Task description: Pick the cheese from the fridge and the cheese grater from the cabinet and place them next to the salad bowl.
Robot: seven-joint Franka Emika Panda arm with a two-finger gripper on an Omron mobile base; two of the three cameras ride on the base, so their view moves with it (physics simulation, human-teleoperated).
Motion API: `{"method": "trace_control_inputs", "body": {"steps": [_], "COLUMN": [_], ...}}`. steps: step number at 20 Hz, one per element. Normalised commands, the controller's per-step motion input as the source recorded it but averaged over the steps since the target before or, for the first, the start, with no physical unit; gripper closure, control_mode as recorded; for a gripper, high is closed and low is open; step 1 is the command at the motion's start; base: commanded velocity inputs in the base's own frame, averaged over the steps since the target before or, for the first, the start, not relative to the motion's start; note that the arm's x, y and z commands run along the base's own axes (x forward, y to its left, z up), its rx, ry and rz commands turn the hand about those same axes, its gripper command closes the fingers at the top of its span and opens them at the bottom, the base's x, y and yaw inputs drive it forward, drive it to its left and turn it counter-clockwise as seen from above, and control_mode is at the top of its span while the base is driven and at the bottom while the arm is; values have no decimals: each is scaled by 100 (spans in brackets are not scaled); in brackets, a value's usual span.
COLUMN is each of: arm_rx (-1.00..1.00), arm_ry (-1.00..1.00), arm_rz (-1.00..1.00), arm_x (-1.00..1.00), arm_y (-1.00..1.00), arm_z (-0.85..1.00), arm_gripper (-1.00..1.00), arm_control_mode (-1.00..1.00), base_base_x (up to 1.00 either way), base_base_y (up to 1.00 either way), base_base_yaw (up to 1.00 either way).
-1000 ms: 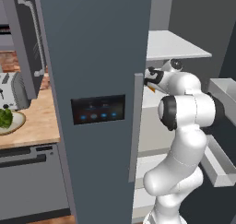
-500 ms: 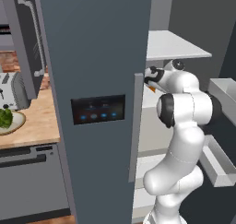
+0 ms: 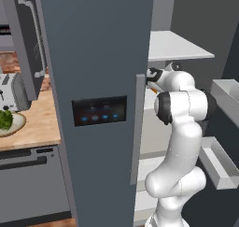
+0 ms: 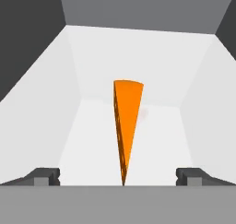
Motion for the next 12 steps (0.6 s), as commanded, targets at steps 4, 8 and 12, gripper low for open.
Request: {"method": "trace_control_inputs", "body": {"steps": [4, 8, 12], "arm_rx": [0, 0, 0], "arm_ry": [0, 0, 0], "arm_rz": [0, 0, 0], "arm_x": [26, 25, 19], "arm_y": [-4, -8, -12], "arm_z": [0, 0, 0], "arm_gripper": [-100, -100, -100], "arm_control_mode": [-100, -100, -100], "base_base_x": [0, 0, 0], "base_base_y": [0, 0, 0], "base_base_yaw": [0, 0, 0]}}
